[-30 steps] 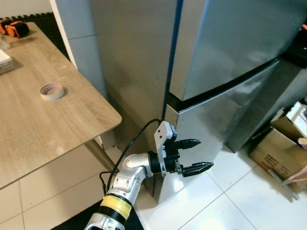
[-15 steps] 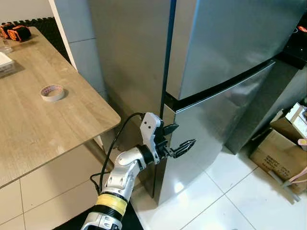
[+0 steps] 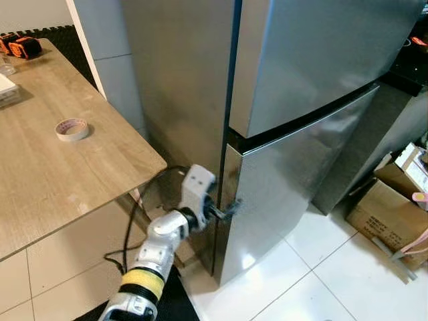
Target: Restocking fridge
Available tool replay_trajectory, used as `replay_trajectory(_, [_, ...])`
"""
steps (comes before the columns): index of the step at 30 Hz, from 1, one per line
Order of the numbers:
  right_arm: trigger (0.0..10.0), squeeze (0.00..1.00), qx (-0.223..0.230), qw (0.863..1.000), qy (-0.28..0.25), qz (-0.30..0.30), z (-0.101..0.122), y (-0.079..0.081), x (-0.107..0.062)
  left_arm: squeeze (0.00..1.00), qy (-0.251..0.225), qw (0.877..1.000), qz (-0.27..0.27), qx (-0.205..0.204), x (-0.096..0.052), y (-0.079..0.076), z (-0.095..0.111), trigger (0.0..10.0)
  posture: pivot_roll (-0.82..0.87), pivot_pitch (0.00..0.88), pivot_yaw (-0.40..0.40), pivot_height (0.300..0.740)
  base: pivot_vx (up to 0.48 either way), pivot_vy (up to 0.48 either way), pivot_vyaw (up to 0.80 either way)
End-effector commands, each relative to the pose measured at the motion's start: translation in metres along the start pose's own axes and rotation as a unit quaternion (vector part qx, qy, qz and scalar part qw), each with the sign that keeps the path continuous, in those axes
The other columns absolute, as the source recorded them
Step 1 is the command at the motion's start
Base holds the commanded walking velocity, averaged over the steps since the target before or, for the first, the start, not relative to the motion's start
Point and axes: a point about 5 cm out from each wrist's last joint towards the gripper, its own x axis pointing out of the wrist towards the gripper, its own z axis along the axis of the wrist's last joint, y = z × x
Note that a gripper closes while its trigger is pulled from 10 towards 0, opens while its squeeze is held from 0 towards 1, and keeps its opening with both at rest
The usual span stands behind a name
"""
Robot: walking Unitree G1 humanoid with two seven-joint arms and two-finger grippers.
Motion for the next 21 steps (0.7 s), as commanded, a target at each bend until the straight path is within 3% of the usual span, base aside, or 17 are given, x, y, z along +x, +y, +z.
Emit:
replay_trajectory(1, [10.0, 0.0, 0.0, 1.0, 0.001, -0.004, -0.001, -0.002, 0.0, 0.0, 0.0, 1.0, 0.008, 0.014, 0.001, 0.003, 0.002, 10.0, 0.04, 0.034, -0.068, 0.74, 0.0, 0.0, 0.0])
replay_trajectory(4, [10.0, 0.0, 0.001, 1.0, 0.0, -0.004, 0.0, -0.002, 0.0, 0.0, -0.04, 0.998, 0.053, 0.013, 0.004, 0.013, 0.017, 10.0, 0.04, 0.034, -0.066, 0.74, 0.0, 0.0, 0.0])
replay_trajectory(6, [10.0, 0.0, 0.001, 1.0, 0.0, -0.004, 0.0, -0.002, 0.0, 0.0, -0.077, 0.996, 0.043, 0.0, 0.008, 0.01, 0.029, 10.0, 0.04, 0.033, -0.069, 0.74, 0.0, 0.0, 0.0])
replay_trajectory(11, [10.0, 0.0, 0.001, 1.0, 0.0, -0.005, 0.0, -0.002, 0.0, 0.0, -0.108, 0.994, 0.026, -0.007, 0.012, 0.005, 0.037, 10.0, 0.04, 0.033, -0.069, 0.74, 0.0, 0.0, 0.0])
replay_trajectory(15, [10.0, 0.0, 0.001, 1.0, -0.001, -0.006, 0.0, -0.003, 0.0, 0.0, -0.133, 0.99, -0.046, -0.027, 0.021, -0.015, 0.046, 10.0, 0.04, 0.031, -0.072, 0.74, 0.0, 0.0, 0.0])
replay_trajectory(21, [10.0, 0.0, 0.002, 1.0, -0.001, -0.007, 0.0, -0.003, 0.0, 0.0, -0.13, 0.986, -0.104, -0.029, 0.023, -0.027, 0.047, 10.0, 0.03, 0.031, -0.071, 0.74, 0.0, 0.0, 0.0])
